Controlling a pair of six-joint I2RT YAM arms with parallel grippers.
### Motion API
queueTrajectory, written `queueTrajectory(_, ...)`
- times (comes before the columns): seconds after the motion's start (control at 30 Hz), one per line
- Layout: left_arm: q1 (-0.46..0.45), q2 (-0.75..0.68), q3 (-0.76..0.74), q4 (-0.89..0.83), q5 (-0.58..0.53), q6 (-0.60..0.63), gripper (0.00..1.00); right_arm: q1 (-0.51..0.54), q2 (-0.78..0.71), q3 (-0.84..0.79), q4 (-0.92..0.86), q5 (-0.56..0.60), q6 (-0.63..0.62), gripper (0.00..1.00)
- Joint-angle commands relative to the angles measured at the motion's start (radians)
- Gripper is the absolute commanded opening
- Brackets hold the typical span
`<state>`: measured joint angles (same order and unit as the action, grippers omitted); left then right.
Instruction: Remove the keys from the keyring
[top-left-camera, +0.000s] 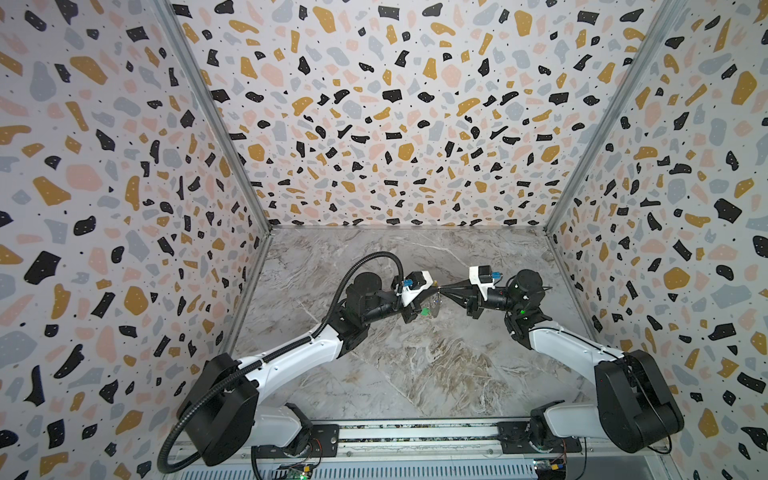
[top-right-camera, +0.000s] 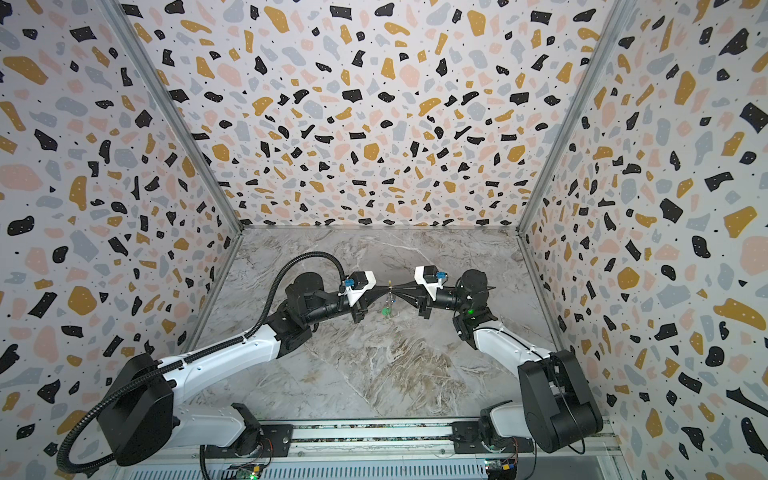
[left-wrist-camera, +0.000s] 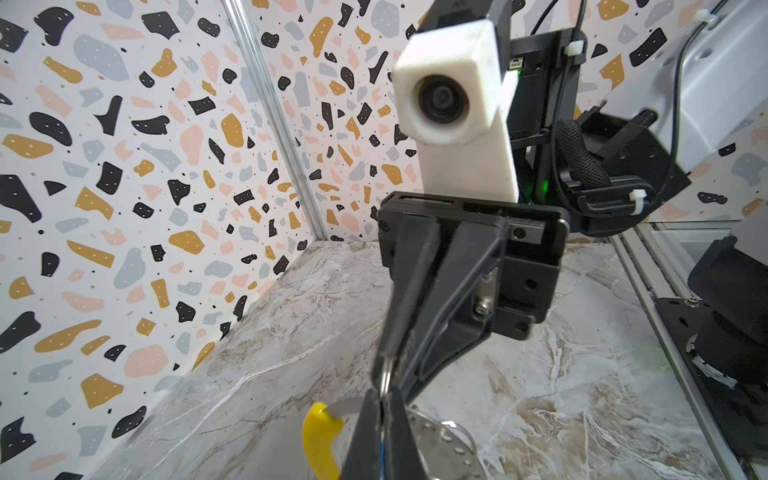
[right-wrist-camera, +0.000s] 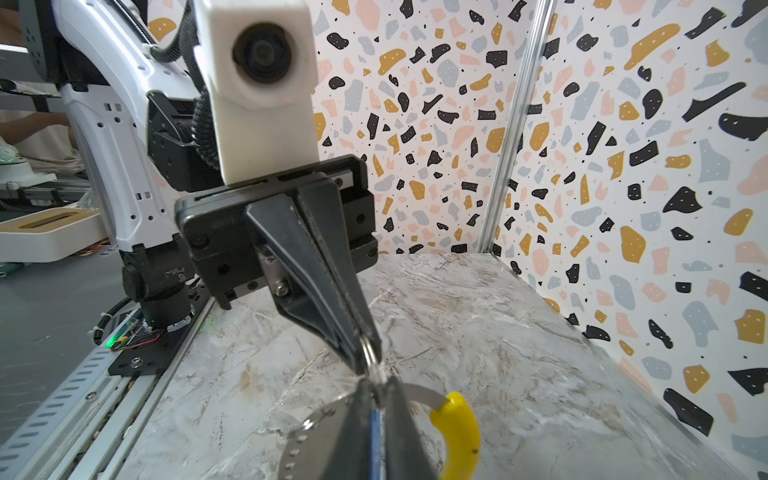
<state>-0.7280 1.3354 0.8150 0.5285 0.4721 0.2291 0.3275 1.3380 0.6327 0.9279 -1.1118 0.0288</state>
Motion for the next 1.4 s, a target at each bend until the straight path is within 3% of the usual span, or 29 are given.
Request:
queueTrajectory(0.0, -0.005, -0.029, 0.056, -0.009, 0.002, 0.043, 0.0, -0.035, -0.084, -0.002, -0.023, 0.056, -0.054, 0.4)
queueTrajectory(0.13, -0.005, -0.042, 0.081, -0.083, -0.019, 0.095, 0.0, -0.07, -0.229, -0.013, -0.265, 0.206, -0.319, 0.46)
queueTrajectory(0.3, -0.005, -0.039, 0.117, -0.168, -0.025, 0.153, 0.0, -0.071, -0.264, 0.083, -0.579, 0.237, -0.529, 0.42)
queueTrajectory(0.5, -0.013, -0.022, 0.195, -0.331, -0.051, 0.243, 0.0, -0.051, -0.265, 0.096, -0.592, 0.215, -0.521, 0.33)
queueTrajectory(0.77, -0.019, 0.013, 0.29, -0.48, -0.066, 0.309, 0.0, 0.018, -0.192, 0.186, -0.7, 0.171, -0.572, 0.3)
queueTrajectory(0.9, -0.021, 0.024, 0.311, -0.509, -0.061, 0.317, 0.0, 0.021, -0.191, 0.191, -0.693, 0.171, -0.57, 0.26)
queueTrajectory(1.37, -0.023, 0.025, 0.314, -0.519, -0.069, 0.328, 0.0, 0.039, -0.164, 0.21, -0.724, 0.15, -0.566, 0.26)
